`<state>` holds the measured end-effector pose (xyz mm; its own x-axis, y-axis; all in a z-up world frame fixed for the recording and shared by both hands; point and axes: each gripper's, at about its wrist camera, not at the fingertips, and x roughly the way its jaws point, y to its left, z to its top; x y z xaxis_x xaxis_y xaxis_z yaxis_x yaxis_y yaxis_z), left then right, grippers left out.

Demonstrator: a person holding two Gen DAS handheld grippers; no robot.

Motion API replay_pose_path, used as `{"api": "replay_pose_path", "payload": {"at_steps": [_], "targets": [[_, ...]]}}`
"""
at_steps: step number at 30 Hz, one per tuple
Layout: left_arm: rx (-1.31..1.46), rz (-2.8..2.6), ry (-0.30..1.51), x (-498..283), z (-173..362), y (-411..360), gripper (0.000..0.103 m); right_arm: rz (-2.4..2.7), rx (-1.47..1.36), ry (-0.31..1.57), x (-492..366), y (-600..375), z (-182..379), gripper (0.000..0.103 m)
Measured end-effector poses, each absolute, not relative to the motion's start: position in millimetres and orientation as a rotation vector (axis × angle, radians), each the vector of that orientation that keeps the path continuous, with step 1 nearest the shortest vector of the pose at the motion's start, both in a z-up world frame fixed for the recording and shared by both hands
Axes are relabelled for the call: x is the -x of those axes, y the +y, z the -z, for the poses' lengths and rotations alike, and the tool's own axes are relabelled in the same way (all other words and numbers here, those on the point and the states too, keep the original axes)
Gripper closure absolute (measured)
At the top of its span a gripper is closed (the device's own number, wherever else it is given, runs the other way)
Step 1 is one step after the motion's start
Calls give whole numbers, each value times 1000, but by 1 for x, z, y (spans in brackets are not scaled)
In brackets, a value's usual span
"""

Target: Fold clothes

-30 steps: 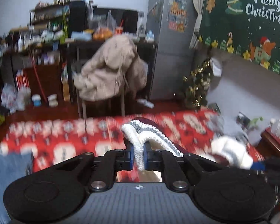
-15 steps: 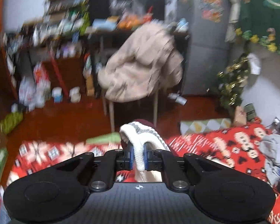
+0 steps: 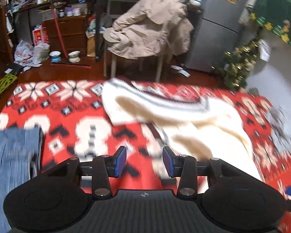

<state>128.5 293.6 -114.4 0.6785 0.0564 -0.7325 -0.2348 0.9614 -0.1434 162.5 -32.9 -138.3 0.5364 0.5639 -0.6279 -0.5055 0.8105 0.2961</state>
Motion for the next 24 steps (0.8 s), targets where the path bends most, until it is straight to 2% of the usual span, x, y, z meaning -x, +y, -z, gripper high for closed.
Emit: {"api": "replay_pose_path", "payload": {"at_steps": [6,21,24], "targets": [[226,-88,816,-63,132,244,62,-629,-64,833,-128,-42,164,42],[263,-128,780,28,156,174,60,-636,-143,784,-61,-57,160,42],[248,-154,766,36,157,169,60,-628,-164,791,-60,-58,165,47]]}}
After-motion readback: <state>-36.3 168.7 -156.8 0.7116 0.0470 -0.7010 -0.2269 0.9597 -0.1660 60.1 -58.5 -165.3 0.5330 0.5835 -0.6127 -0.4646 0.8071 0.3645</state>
